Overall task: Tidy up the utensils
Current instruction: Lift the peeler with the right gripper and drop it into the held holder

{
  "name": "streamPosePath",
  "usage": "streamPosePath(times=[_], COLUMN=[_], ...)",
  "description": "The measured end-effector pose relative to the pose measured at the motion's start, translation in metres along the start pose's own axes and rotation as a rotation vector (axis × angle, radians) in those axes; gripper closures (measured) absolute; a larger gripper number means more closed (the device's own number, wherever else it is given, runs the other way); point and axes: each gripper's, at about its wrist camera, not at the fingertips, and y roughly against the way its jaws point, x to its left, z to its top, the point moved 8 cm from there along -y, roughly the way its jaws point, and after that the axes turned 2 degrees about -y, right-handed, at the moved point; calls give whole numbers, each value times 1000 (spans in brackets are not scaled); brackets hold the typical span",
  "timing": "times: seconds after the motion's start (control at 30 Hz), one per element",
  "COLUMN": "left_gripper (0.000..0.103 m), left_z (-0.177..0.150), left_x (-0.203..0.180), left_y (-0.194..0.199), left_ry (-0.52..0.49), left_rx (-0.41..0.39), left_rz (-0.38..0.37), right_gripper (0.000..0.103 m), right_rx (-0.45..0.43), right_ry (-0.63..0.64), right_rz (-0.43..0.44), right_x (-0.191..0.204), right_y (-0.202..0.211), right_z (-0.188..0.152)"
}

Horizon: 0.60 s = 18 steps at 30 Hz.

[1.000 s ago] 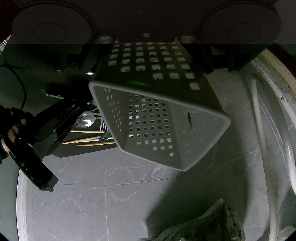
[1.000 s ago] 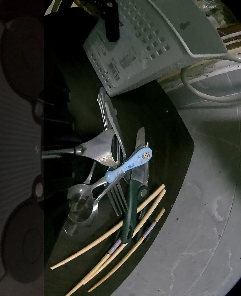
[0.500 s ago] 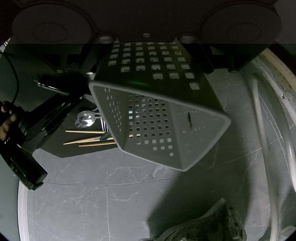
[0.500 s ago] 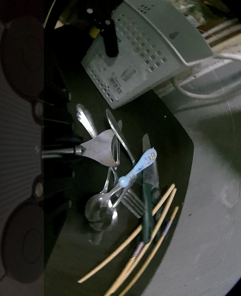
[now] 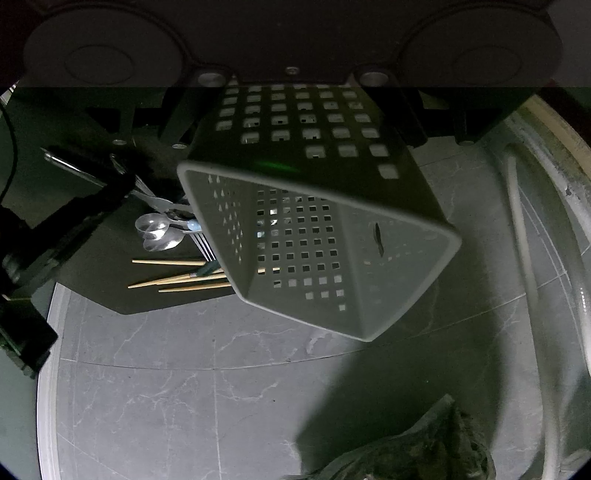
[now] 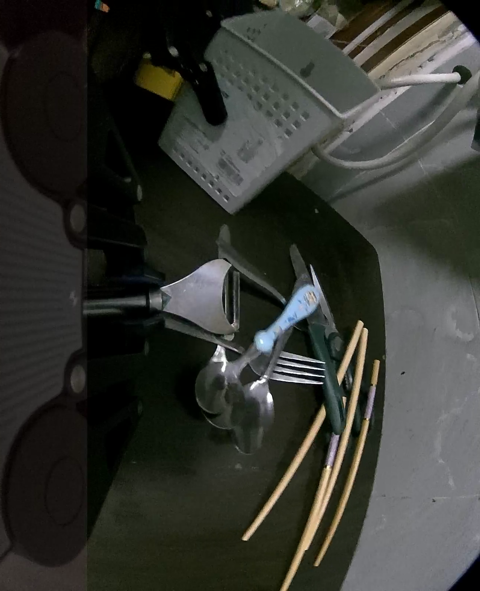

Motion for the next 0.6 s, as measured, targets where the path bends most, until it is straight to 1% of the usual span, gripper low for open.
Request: streamPosePath(times=[0.17, 0.3, 0.33, 0.6], left_gripper=[26, 26, 26, 26], left_z=[0, -1, -1, 0], left_x=[-1, -1, -1, -6], left_y=[0, 0, -1, -1], left_ry=[-4, -4, -4, -20], left_rx=[-2, -3, -3, -3], left_rz=[-7, -7, -8, -34], right_gripper=[83, 83, 83, 83], right_rx=[12, -34, -57, -371], right_ry=[-25, -44, -51, -42], right_rz=[21, 36, 37, 68], right_x=[-1, 0, 0, 17], right_y=[13, 26, 29, 74], right_z=[-12, -14, -14, 14])
